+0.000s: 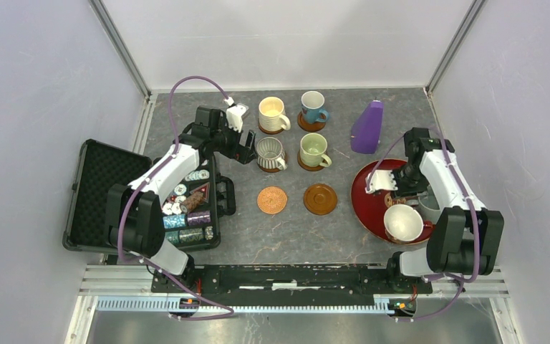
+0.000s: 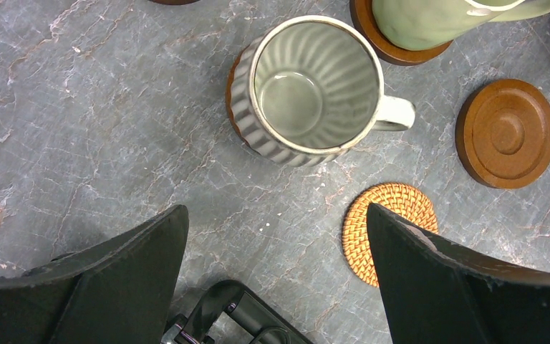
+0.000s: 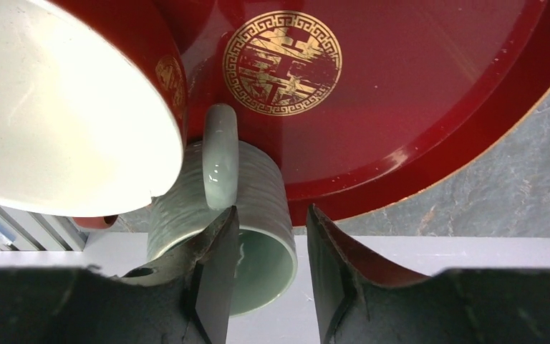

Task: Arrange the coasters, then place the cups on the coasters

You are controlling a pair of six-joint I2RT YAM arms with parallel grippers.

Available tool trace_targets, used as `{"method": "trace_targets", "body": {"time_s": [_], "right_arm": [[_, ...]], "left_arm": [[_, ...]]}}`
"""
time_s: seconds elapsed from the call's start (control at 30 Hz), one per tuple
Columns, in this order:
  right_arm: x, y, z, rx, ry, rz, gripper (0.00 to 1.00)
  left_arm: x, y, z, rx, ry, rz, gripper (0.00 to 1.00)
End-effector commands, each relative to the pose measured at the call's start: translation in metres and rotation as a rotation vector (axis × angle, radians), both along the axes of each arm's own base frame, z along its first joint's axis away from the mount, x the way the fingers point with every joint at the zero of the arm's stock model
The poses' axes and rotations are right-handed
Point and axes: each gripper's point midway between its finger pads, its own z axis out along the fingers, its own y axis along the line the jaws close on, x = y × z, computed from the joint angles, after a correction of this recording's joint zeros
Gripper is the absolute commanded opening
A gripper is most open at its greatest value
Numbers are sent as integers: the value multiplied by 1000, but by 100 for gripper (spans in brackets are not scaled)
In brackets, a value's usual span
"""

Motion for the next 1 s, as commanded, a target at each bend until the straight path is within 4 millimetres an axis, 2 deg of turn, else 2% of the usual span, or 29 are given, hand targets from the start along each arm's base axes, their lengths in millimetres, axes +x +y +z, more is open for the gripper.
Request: {"method": "trace_targets", "body": {"time_s": [0.0, 0.17, 0.27, 0.4, 0.5, 0.7, 0.8, 0.97], "right_arm": [[-27, 3, -10, 8, 140, 109, 47], [-34, 5, -16, 19, 161, 100, 50], [-41, 7, -21, 27, 179, 102, 56], [-45, 7, -27, 26, 200, 106, 56], [-39, 5, -33, 20, 187, 91, 54], [-19, 5, -34, 27, 172, 87, 40], [-7, 6, -28, 34, 159, 93, 28], [9, 20, -18, 81, 132, 115, 11]], "left_arm": [[8, -9, 20, -50, -32, 13, 100], [7, -8, 20, -45, -31, 15, 100], [7, -8, 20, -46, -30, 16, 100], [8, -8, 20, -43, -29, 16, 100], [8, -9, 19, -45, -24, 16, 100], [9, -9, 20, -39, -29, 14, 100], [9, -8, 22, -36, -33, 14, 100], [9, -7, 21, -34, -32, 18, 100]]}}
